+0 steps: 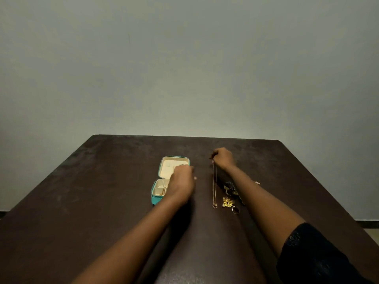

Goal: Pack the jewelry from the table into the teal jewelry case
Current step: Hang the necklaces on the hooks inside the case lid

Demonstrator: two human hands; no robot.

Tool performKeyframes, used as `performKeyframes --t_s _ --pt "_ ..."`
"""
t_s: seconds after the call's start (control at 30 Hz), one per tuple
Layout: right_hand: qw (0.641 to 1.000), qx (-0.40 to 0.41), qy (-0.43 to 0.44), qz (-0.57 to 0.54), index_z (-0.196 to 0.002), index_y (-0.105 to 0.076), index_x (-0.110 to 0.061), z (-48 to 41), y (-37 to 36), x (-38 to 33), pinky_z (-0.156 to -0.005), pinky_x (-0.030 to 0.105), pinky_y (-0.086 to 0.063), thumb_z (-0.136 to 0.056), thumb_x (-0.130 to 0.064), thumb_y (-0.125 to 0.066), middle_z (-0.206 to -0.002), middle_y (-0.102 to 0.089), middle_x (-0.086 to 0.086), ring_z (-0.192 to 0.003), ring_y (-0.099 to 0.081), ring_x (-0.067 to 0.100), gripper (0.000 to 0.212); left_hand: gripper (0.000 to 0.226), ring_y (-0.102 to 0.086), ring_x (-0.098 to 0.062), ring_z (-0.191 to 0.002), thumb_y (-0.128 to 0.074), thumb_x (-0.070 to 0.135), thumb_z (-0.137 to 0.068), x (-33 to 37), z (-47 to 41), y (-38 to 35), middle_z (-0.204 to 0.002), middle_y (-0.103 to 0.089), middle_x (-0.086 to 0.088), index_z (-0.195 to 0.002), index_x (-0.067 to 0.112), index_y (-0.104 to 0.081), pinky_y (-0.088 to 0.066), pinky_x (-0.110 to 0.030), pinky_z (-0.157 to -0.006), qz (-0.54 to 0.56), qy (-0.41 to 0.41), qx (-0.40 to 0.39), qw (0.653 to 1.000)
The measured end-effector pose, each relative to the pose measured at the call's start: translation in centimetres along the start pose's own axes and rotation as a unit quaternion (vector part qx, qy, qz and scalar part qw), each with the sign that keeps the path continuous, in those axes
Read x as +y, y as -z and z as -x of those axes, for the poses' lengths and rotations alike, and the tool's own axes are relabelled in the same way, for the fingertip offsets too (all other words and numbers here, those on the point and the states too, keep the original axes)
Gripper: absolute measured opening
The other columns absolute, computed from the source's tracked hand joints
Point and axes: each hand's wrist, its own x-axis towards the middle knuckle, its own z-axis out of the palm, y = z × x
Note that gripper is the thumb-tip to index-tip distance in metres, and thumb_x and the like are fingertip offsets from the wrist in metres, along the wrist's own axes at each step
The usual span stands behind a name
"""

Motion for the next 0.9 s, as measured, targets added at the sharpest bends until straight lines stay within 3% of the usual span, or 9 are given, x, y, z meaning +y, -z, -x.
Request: performKeyframes --t_s 0.1,0.2,0.3,0.47,0.53,0.6,0.67,0.77,0.9 --pt "0.997 -0.071 -0.008 -0.029 -0.082 -0.068 -0.006 1.8 -1.7 -1.5 -0.093 0.041 -0.051 -0.087 -0.006 -0.059 -0.1 -0.069 0.017 -0.098 -0.065 0.029 0.011 0.026 -0.056 -0.032 -0.106 -0.051 0.005 -0.086 -4.1 -1.9 2.1 -0.114 -0.06 -0.018 -0.11 0.005 -0.062 -0.045 -0.035 -0.079 -0.005 0.092 0.054 0.994" --pt "0.988 -0.136 -0.014 -0.072 -0.061 -0.054 -0.015 3.5 -3.6 -2.6 -0.092 0.046 -0.049 -0.083 -0.008 -0.067 -0.083 -0.064 0.013 -0.087 -0.062 0.029 0.027 0.025 -0.058 -0.031 -0.108 -0.059 0.01 -0.087 -7.1 -2.7 2.7 -0.118 -0.061 -0.017 -0.11 0.003 -0.063 -0.048 -0.036 -0.084 0.019 0.203 -0.012 0.979" --pt "0.986 -0.148 -0.016 -0.077 -0.062 -0.051 -0.016 4.5 -4.8 -3.5 -0.092 0.049 -0.05 -0.076 -0.004 -0.072 -0.089 -0.063 0.014 -0.098 -0.065 0.033 0.028 0.03 -0.06 -0.024 -0.105 -0.061 0.011 -0.087 -7.9 -2.3 2.6 -0.118 -0.064 -0.011 -0.117 0.008 -0.061 -0.048 -0.032 -0.079 0.096 0.19 -0.056 0.975" --pt "0.992 -0.093 -0.024 -0.082 -0.063 -0.046 -0.019 5.9 -5.0 -4.5 -0.08 0.035 -0.049 -0.071 0.002 -0.074 -0.091 -0.06 0.008 -0.091 -0.06 0.023 0.036 0.058 -0.058 -0.027 -0.111 -0.056 -0.006 -0.084 -9.4 -1.7 2.5 -0.129 -0.057 -0.016 -0.138 0.003 -0.04 -0.049 -0.04 -0.096 0.285 0.201 -0.018 0.937" --pt "0.992 -0.074 -0.026 -0.097 -0.065 -0.046 -0.02 6.6 -5.3 -4.7 -0.082 0.035 -0.051 -0.071 0.005 -0.072 -0.095 -0.062 0.01 -0.099 -0.062 0.025 0.037 0.065 -0.059 -0.027 -0.106 -0.048 -0.015 -0.084 -9.7 -1.1 2.7 -0.134 -0.052 -0.02 -0.143 0.003 -0.03 -0.051 -0.043 -0.091 0.392 0.226 -0.011 0.892" --pt "0.992 -0.066 -0.02 -0.101 -0.067 -0.047 -0.02 7.3 -5.7 -5.1 -0.083 0.036 -0.053 -0.073 0.007 -0.07 -0.103 -0.064 0.012 -0.102 -0.061 0.025 0.036 0.067 -0.06 -0.024 -0.097 -0.039 -0.024 -0.083 -9.9 -0.5 3.0 -0.133 -0.05 -0.024 -0.144 0.001 -0.027 -0.053 -0.034 -0.079 0.474 0.24 -0.013 0.847" --pt "0.993 -0.062 -0.013 -0.1 -0.068 -0.047 -0.02 8.0 -5.9 -5.5 -0.084 0.035 -0.054 -0.073 0.008 -0.069 -0.106 -0.064 0.012 -0.102 -0.06 0.024 0.036 0.067 -0.059 -0.017 -0.083 -0.035 -0.026 -0.081 -10.2 0.0 3.2 -0.122 -0.056 -0.022 -0.143 -0.001 -0.029 -0.05 -0.028 -0.069 0.499 0.244 -0.012 0.831" --pt "0.992 -0.058 0.002 -0.108 -0.068 -0.047 -0.02 8.9 -6.4 -6.1 -0.084 0.034 -0.054 -0.074 0.01 -0.065 -0.107 -0.064 0.012 -0.103 -0.06 0.024 0.036 0.052 -0.059 -0.019 -0.076 -0.036 -0.019 -0.083 -10.5 0.4 3.3 -0.1 -0.061 -0.016 -0.132 -0.004 -0.043 -0.05 -0.027 -0.061 0.491 0.24 -0.018 0.837" --pt "0.995 -0.049 0.024 -0.085 -0.081 -0.058 -0.014 9.9 -7.3 -6.9 -0.082 0.032 -0.049 -0.077 0.001 -0.065 -0.105 -0.065 0.01 -0.101 -0.06 0.021 0.017 0.033 -0.063 -0.029 -0.097 -0.045 0.012 -0.096 -10.6 0.3 2.2 -0.12 -0.06 -0.018 -0.126 -0.001 -0.049 -0.054 -0.043 -0.082 0.465 0.243 0.031 0.851"
